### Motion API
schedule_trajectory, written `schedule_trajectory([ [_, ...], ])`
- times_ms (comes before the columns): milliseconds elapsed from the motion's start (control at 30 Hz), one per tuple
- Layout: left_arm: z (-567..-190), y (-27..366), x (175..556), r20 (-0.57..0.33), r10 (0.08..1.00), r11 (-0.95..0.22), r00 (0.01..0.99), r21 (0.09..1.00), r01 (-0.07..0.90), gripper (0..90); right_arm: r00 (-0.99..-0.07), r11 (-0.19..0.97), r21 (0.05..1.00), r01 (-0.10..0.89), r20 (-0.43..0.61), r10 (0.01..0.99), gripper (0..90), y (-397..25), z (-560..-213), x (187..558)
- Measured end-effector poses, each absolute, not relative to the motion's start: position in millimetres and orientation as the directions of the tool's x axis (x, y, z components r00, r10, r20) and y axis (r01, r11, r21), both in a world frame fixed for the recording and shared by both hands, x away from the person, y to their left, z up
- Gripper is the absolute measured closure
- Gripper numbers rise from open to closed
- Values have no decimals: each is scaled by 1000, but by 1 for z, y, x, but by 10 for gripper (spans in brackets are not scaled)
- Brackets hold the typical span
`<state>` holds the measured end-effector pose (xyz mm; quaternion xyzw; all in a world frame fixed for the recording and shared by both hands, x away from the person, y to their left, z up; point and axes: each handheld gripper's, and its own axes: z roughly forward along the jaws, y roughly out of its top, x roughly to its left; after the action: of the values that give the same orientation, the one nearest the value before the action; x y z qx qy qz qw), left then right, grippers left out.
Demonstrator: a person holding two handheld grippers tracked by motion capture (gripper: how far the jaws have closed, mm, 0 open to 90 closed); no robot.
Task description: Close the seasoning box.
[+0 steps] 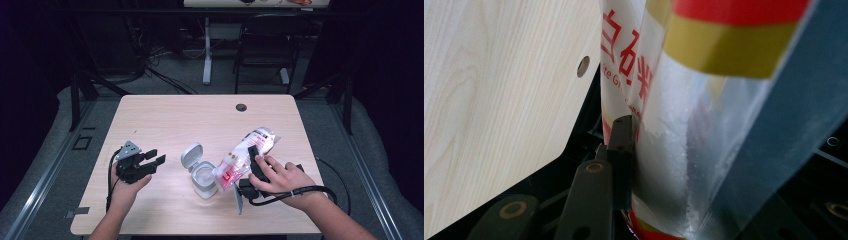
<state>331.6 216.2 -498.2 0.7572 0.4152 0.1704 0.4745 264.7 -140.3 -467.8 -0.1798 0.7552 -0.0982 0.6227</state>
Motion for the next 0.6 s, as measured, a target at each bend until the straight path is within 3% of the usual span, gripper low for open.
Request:
schedule_trajectory([
  [600,-486,205,322,-99,769,-228,632,881,415,566,-166,918,-369,-147,-905,-391,727,-139,-469,265],
])
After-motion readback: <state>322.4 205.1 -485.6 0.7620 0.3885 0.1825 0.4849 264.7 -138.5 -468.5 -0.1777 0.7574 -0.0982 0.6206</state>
